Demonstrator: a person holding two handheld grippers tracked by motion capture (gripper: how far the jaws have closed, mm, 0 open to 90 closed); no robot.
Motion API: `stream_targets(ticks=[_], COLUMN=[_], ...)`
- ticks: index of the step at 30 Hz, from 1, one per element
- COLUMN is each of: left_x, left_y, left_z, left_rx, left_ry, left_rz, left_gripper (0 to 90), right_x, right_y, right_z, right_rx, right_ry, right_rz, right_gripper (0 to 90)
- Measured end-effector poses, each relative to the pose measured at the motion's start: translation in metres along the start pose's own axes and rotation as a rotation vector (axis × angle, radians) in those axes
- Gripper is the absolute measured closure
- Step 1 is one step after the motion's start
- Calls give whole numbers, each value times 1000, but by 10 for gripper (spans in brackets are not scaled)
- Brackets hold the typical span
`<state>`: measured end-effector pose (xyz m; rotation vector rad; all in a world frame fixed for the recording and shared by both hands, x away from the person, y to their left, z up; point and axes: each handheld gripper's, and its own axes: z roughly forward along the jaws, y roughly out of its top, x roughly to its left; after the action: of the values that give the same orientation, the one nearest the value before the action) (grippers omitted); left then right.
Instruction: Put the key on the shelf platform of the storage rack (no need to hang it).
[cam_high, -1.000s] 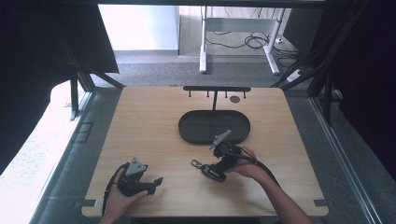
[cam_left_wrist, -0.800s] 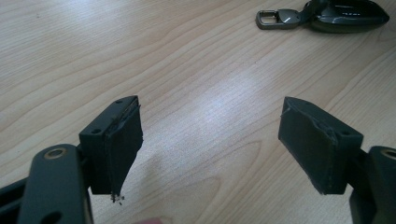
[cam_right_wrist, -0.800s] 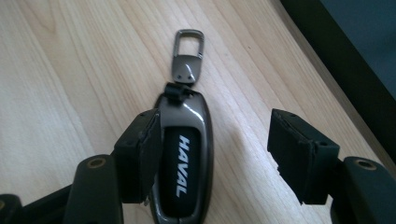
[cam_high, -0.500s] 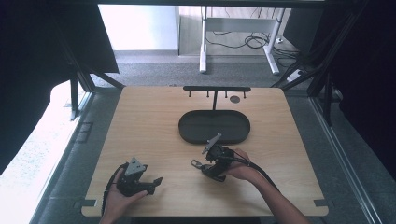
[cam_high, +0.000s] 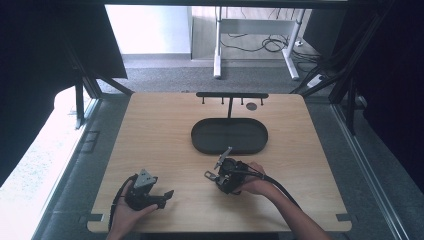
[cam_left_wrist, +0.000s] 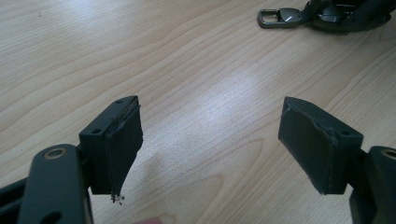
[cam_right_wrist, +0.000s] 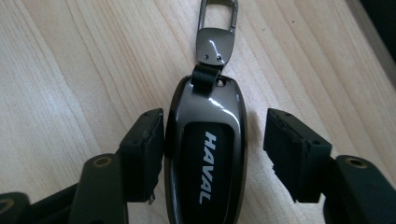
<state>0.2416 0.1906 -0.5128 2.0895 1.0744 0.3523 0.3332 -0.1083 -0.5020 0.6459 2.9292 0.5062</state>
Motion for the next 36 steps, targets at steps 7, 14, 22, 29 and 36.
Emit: stream_targets(ticks=[7, 14, 22, 29, 36], left_x=[0, 0, 0, 0, 0], left_y=[0, 0, 0, 0, 0], left_z=[0, 0, 1, 0, 0], left_rx=[2, 3, 6, 3, 4], left_ry=[0, 1, 1, 4, 5], left_rz=[1, 0, 2, 0, 0], left_gripper=[219, 219, 219, 219, 219], right_x=[-1, -1, -1, -3, -4], right_y=[-1, -1, -1, -1, -2], right_z=[2, 4, 4, 3, 2], right_rx=[23, 41, 45, 53, 52], right_ry=[18, 37, 28, 19, 22], right_rz=[10, 0, 4, 15, 13], right_gripper=[432, 480, 488, 493, 494])
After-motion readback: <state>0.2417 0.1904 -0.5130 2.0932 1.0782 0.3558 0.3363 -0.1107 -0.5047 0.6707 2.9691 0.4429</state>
